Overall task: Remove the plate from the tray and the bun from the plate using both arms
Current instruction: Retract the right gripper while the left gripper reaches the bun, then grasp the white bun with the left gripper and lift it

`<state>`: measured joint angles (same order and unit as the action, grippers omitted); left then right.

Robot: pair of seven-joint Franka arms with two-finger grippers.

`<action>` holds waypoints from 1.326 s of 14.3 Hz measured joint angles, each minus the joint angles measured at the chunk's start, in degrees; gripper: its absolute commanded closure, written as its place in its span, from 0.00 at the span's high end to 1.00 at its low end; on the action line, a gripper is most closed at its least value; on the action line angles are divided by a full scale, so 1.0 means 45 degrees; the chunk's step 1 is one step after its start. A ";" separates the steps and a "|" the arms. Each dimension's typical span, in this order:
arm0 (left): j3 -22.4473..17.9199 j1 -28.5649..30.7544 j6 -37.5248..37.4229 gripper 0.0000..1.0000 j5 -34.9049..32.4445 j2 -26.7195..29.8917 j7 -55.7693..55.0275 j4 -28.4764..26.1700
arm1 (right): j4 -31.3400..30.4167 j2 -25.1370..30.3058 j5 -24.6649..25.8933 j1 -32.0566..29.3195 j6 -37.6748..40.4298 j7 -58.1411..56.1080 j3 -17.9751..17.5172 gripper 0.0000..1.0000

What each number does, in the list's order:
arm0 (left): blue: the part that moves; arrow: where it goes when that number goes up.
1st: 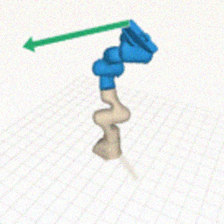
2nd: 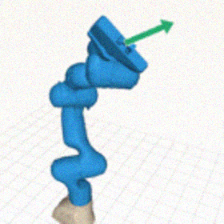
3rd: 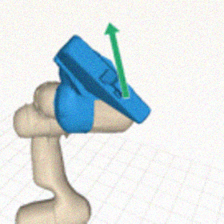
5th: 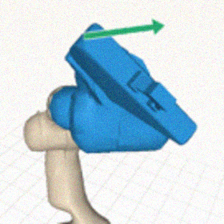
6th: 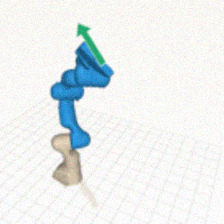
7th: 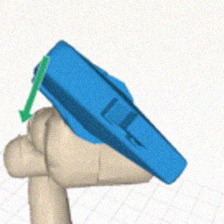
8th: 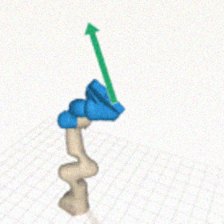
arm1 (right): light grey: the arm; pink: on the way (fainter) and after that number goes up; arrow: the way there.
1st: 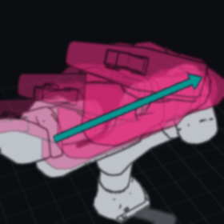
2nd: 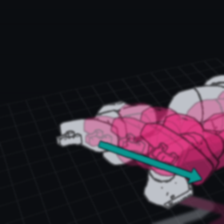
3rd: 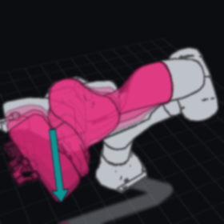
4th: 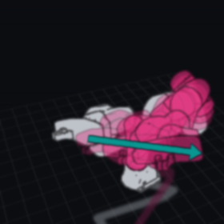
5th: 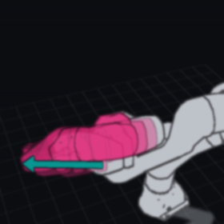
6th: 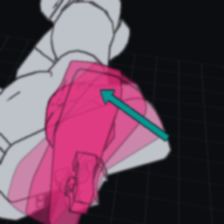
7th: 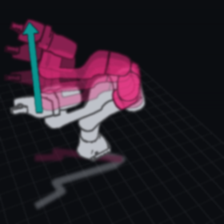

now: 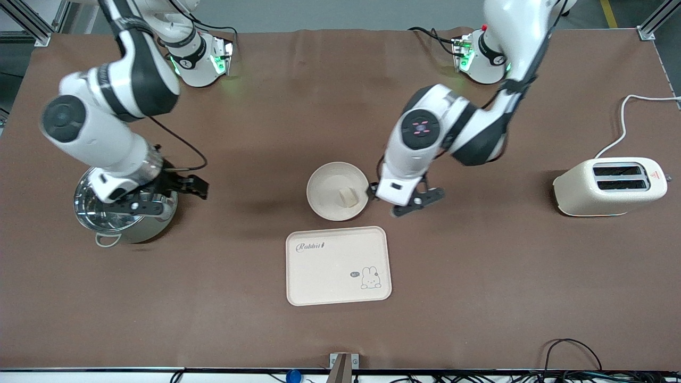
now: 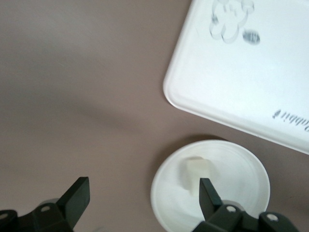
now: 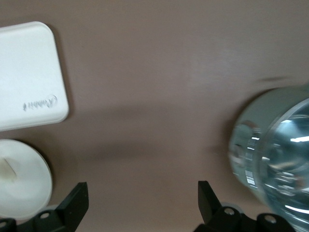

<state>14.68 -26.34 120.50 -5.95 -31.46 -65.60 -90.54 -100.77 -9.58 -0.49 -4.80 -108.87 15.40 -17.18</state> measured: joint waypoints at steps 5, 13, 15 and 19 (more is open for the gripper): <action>-0.0111 -0.1259 0.2221 0.93 -0.0450 -0.2522 -0.2198 0.0744 | 0.1294 0.0200 0.0925 -0.1365 0.1892 -0.1627 0.0023 1.00; -0.0180 -0.1553 0.3078 0.25 -0.0528 -0.3733 -0.2702 0.1161 | 0.3322 0.1063 0.0940 -0.1989 0.4444 -0.2522 -0.0005 1.00; -0.0181 -0.1553 0.3078 0.20 -0.0572 -0.3733 -0.2702 0.1220 | 0.3324 0.1054 0.0942 -0.1994 0.4700 -0.2558 -0.0004 1.00; -0.0266 -0.1400 0.2801 0.23 -0.0943 -0.3407 -0.2701 0.1718 | 0.3342 0.1391 0.0942 -0.1957 0.5780 -0.2562 -0.0167 1.00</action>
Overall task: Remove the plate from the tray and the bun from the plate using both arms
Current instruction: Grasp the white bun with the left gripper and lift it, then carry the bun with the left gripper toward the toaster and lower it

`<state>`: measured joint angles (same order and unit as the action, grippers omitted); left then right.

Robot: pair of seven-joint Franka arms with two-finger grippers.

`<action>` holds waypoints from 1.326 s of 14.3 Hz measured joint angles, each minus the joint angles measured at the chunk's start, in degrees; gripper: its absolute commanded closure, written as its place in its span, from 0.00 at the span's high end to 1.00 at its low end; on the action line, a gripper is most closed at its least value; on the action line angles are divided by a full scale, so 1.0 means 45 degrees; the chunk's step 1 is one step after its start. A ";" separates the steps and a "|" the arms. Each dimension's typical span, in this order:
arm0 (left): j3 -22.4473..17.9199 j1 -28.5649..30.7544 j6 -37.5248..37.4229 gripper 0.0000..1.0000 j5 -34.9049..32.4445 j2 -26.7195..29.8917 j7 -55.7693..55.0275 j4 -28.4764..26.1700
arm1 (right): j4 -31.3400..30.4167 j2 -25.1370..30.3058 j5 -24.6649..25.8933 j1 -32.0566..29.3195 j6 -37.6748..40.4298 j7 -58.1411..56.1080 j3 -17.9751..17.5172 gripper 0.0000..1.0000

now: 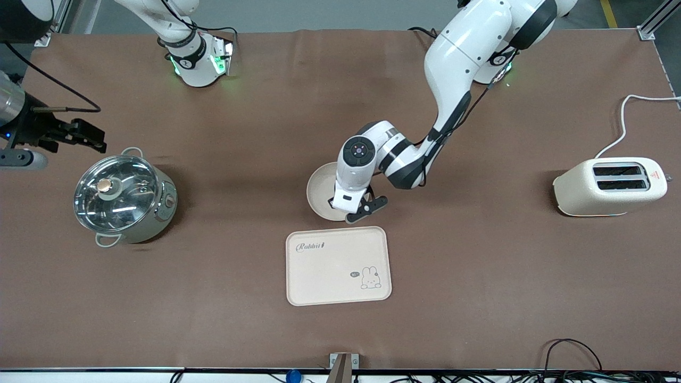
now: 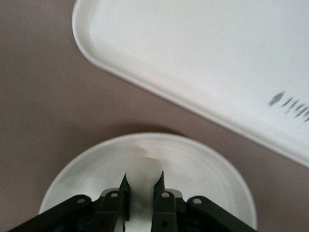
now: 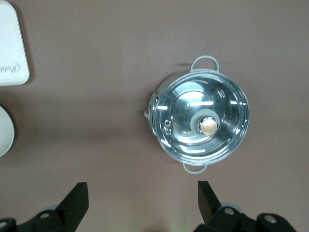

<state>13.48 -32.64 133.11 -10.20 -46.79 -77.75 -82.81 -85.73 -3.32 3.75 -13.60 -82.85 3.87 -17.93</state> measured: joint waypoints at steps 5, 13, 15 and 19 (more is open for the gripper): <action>-0.0254 0.2715 -0.2698 0.25 -0.0138 0.1986 0.2234 0.0228 | 0.0001 0.0278 -0.0449 0.1041 0.0689 0.0059 0.0400 1.00; -0.0267 0.6429 -0.2139 0.56 -0.1298 0.0366 0.3519 -0.0619 | 0.0404 0.1912 -0.0825 0.1726 0.3273 0.0377 0.1721 1.00; -0.0235 0.6717 -0.1729 0.98 -0.1324 -0.0111 0.3519 -0.0602 | 0.0882 0.2225 -0.0833 0.1518 0.3785 0.0650 0.1785 1.00; -0.0179 0.6734 -0.1724 1.00 -0.1370 -0.0053 0.3583 -0.0457 | 0.0851 0.1646 -0.0832 0.0920 0.2419 0.0432 0.1821 1.00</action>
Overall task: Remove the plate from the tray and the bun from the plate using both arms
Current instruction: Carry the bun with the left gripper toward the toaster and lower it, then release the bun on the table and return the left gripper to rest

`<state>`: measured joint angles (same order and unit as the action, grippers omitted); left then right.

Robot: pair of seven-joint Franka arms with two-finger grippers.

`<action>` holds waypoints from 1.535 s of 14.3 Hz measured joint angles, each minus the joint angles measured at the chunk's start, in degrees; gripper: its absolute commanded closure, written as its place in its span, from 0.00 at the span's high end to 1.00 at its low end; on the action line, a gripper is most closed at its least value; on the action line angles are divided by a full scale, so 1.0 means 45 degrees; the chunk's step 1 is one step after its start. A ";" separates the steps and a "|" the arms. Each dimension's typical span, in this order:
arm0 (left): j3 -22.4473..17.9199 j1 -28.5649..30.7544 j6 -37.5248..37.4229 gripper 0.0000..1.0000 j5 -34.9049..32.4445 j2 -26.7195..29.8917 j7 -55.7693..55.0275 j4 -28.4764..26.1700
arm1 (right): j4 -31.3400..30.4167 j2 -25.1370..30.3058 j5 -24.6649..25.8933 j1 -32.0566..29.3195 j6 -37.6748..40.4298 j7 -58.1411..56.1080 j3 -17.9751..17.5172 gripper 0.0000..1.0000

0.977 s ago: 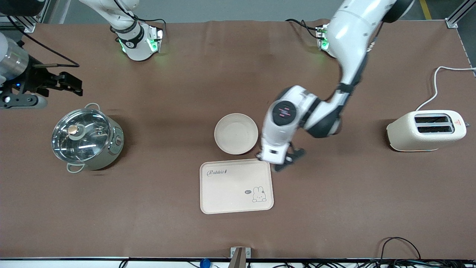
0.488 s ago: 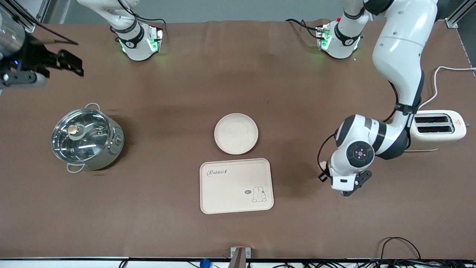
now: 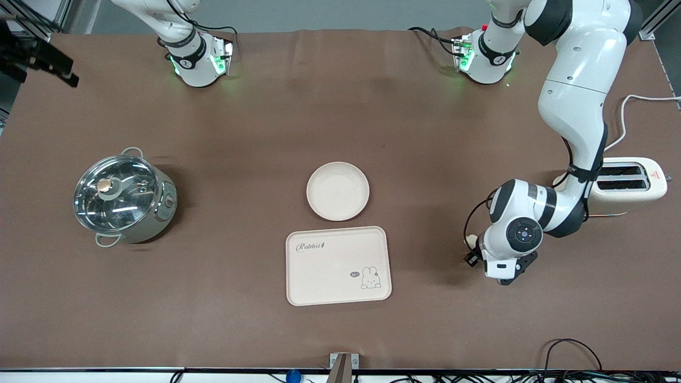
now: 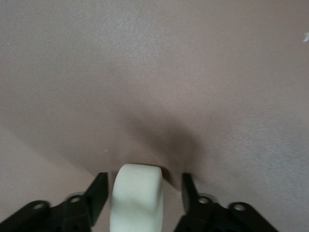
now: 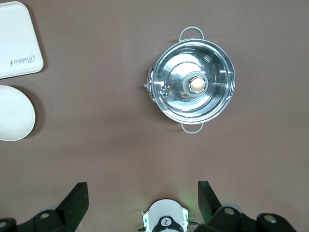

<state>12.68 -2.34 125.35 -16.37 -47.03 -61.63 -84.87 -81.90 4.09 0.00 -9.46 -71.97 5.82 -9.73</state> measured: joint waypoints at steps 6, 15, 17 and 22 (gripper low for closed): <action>-0.0005 0.0340 -0.1830 1.00 -0.0060 0.2548 0.3990 0.0668 | 0.0040 -0.0391 0.0007 -0.1039 -0.0204 -0.0398 0.0132 1.00; 0.0158 0.2136 -0.5878 1.00 0.2391 0.7476 1.0669 0.0707 | -0.1525 0.0437 -0.0362 -0.1390 -0.0889 -0.0651 -0.0059 1.00; 0.0119 0.2400 -0.6997 1.00 0.3105 0.8472 1.1476 0.0659 | -0.2160 0.0861 -0.0373 -0.1302 -0.1202 -0.0653 -0.0116 1.00; -0.1246 0.0254 -0.8033 1.00 0.3302 1.1142 1.1816 -0.1314 | -0.2439 0.1027 -0.0395 -0.0815 -0.2257 -0.0671 -0.0164 1.00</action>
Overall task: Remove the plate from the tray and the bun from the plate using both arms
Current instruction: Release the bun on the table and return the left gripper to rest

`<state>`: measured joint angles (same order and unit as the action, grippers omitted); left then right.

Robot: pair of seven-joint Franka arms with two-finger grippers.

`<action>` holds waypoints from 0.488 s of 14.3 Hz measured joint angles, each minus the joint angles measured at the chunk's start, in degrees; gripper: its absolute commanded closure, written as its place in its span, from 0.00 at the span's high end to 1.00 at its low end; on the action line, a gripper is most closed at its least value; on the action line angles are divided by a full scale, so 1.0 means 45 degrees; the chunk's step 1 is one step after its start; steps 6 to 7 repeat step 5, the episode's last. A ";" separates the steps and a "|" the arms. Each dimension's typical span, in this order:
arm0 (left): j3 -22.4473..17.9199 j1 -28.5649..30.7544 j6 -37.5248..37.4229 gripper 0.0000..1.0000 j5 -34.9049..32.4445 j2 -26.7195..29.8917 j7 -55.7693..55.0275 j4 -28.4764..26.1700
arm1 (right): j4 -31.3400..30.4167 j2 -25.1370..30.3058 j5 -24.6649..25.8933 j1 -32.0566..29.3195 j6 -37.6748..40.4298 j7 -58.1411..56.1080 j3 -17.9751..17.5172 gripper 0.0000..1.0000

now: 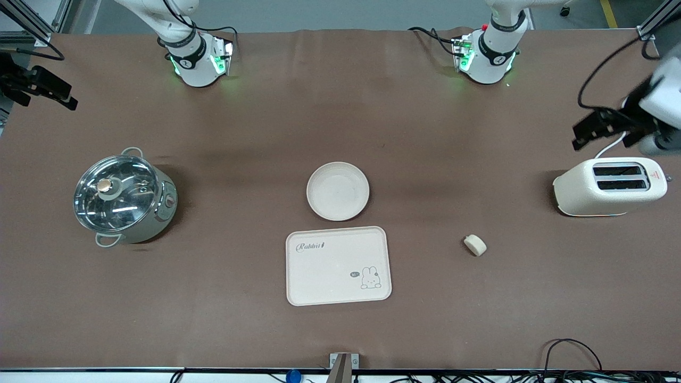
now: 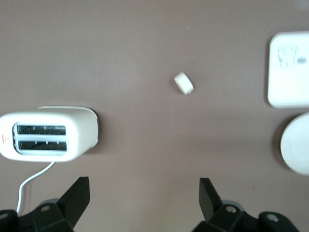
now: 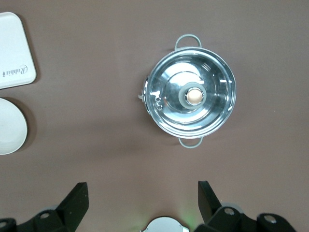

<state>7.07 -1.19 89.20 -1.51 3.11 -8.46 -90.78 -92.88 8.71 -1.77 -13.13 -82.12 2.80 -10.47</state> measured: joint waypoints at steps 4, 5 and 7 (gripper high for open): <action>-0.0656 -0.0874 -0.0002 1.00 0.0000 0.1753 0.0625 -0.1692 | 0.0019 0.0071 0.0010 0.0133 -0.0045 -0.0097 0.0003 1.00; -0.0780 -0.0818 -0.0001 1.00 0.0000 0.1822 0.0898 -0.1742 | 0.0020 0.0075 0.0012 0.0133 -0.0034 -0.0209 0.0014 1.00; -0.0780 -0.0818 -0.0001 1.00 0.0000 0.1822 0.0898 -0.1742 | 0.0020 0.0075 0.0012 0.0133 -0.0034 -0.0209 0.0014 1.00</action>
